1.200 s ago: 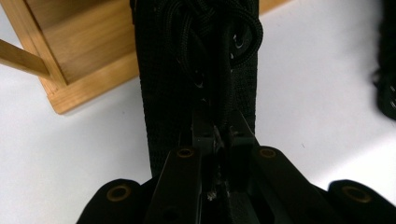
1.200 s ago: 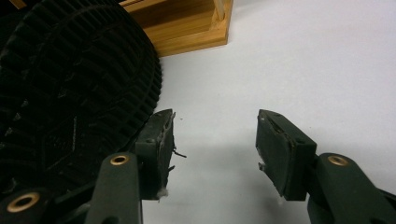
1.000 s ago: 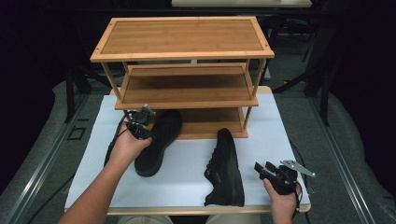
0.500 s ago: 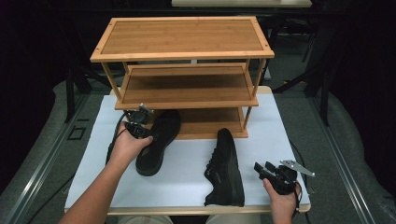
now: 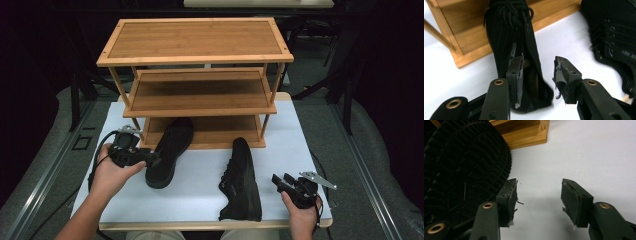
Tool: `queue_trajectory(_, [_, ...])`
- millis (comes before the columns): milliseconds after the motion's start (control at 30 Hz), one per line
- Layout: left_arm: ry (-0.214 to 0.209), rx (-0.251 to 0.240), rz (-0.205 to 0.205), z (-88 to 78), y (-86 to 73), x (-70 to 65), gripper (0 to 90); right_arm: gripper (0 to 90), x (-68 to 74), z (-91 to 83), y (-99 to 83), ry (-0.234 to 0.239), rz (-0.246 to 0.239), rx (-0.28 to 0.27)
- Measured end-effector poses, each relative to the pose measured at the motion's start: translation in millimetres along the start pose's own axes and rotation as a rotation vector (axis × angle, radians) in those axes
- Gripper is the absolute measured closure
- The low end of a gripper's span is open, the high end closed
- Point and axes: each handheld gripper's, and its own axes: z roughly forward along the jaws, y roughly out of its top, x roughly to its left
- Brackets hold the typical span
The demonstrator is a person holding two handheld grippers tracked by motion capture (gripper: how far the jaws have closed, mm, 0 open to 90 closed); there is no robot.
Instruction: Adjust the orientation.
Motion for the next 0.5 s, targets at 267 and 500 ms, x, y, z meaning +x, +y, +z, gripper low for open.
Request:
queue_trajectory(267, [-0.033,-0.103,0.000,-8.5,-47.5,6.7,59.4,46.2,0.0,0.1,-0.2,-0.001,0.002,-0.001])
queue_trajectory(500, [-0.001,-0.097,0.000,12.9,-71.7,9.4,60.9,46.2,1.1,0.4,-0.4,-0.001,-0.003,0.013])
